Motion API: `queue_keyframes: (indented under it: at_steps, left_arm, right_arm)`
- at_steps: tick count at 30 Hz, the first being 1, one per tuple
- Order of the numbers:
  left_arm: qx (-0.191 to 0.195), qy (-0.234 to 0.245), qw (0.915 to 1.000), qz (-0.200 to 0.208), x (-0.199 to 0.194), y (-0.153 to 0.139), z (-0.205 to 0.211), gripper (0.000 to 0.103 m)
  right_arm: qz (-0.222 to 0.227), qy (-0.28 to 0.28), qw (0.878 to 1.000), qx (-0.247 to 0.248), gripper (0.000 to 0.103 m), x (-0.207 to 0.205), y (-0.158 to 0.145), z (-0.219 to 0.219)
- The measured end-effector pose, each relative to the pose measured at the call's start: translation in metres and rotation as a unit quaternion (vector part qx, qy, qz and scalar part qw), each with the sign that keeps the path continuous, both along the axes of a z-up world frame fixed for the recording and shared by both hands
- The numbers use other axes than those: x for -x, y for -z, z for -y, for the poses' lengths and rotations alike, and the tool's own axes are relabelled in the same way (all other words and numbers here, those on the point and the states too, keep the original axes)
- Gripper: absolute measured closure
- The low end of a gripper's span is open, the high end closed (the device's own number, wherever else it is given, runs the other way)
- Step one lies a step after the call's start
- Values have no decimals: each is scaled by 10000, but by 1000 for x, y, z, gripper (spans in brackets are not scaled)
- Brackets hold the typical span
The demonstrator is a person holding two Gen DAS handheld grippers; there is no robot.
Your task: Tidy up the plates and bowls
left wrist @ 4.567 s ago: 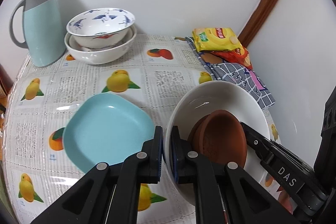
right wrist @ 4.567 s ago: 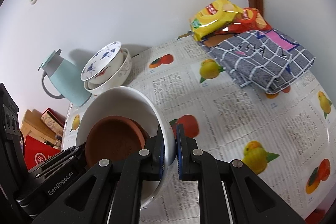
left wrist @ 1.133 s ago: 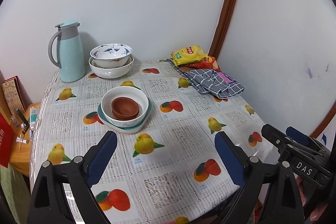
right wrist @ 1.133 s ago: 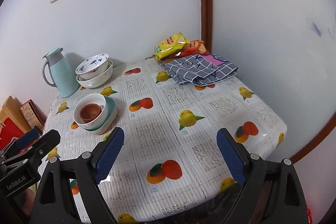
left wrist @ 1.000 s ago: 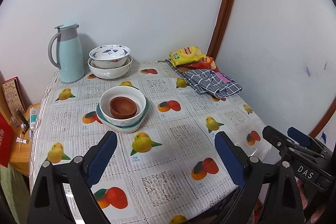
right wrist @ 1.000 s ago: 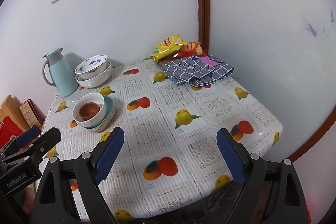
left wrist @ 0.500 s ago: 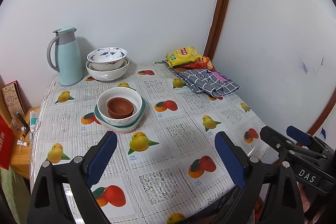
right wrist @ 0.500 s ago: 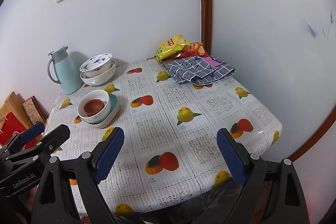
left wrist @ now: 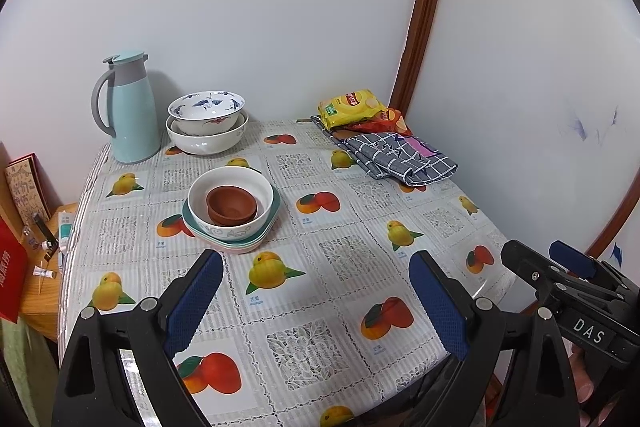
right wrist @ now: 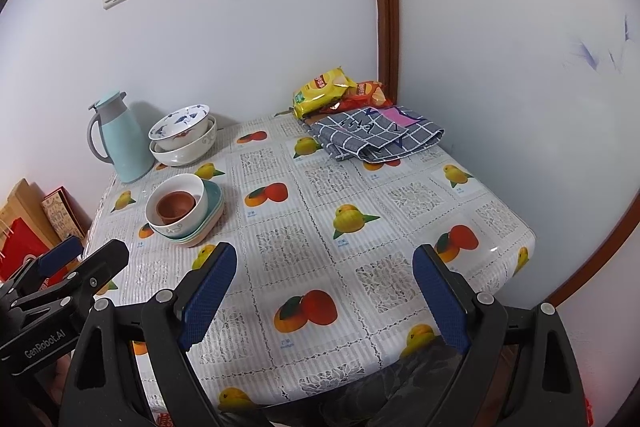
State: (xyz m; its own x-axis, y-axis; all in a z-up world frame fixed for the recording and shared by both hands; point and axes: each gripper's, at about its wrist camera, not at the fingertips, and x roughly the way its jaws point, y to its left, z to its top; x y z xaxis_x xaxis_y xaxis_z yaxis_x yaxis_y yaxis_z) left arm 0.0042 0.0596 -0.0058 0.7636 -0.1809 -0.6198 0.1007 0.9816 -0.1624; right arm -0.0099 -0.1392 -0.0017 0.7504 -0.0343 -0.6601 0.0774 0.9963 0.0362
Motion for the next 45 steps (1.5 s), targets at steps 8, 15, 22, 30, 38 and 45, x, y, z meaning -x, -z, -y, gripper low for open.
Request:
queue_keyframes:
  at_steps: [8, 15, 22, 30, 38, 45]
  left_arm:
    - [-2, -5, 10000, 21, 1, 0, -2, 9]
    - [-1, -26, 10000, 19, 2, 0, -3, 9]
    - [0, -29, 10000, 21, 2, 0, -3, 9]
    - [-2, -30, 10000, 27, 2, 0, -3, 9]
    - [7, -14, 10000, 35, 2, -1, -3, 9]
    - [2, -2, 10000, 33, 2, -2, -2, 9]
  right_arm:
    - [-5, -8, 10000, -1, 14, 0, 0, -1]
    - [13, -19, 10000, -31, 14, 2, 0, -2]
    - [29, -23, 10000, -41, 14, 2, -1, -1]
    - [52, -32, 10000, -37, 14, 5, -3, -2]
    - [84, -17, 10000, -45, 14, 7, -4, -3]
    - [92, -15, 9999, -55, 14, 7, -5, -3]
